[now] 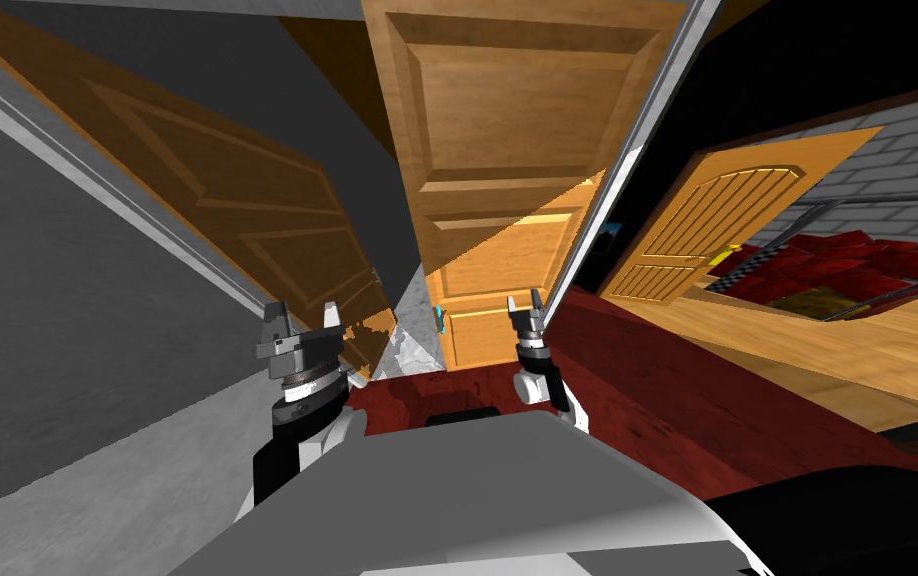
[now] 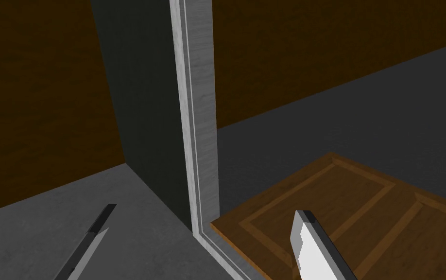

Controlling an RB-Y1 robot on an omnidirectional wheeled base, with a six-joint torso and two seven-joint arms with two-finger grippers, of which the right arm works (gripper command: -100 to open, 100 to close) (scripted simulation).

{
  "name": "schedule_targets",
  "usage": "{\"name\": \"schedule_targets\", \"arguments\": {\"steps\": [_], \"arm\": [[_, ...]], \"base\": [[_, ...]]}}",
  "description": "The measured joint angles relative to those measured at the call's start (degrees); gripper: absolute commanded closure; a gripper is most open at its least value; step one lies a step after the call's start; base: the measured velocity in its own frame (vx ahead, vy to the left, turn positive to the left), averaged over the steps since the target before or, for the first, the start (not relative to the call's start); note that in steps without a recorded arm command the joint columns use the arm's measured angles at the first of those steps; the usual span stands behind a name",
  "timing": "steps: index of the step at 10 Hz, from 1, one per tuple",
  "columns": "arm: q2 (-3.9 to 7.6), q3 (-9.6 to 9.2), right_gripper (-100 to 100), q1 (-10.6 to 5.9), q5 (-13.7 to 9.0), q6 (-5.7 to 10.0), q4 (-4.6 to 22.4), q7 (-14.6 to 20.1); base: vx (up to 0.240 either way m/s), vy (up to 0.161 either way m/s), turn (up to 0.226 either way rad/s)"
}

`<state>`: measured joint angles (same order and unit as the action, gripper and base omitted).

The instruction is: Push the door open

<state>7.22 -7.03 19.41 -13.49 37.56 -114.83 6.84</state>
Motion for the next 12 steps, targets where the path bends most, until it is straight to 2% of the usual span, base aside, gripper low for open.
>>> {"name": "schedule_targets", "arguments": {"steps": [4,12], "arm": [[1.15,-2.41,-100,-2.01,-3.08,0.84,4.19,3.92],[2.93,-6.94,-100,-5.39,-8.40,2.56,11.79,10.78]], "base": [[0.131,-0.011,-0.018],[0.068,0.010,-0.010]]}}
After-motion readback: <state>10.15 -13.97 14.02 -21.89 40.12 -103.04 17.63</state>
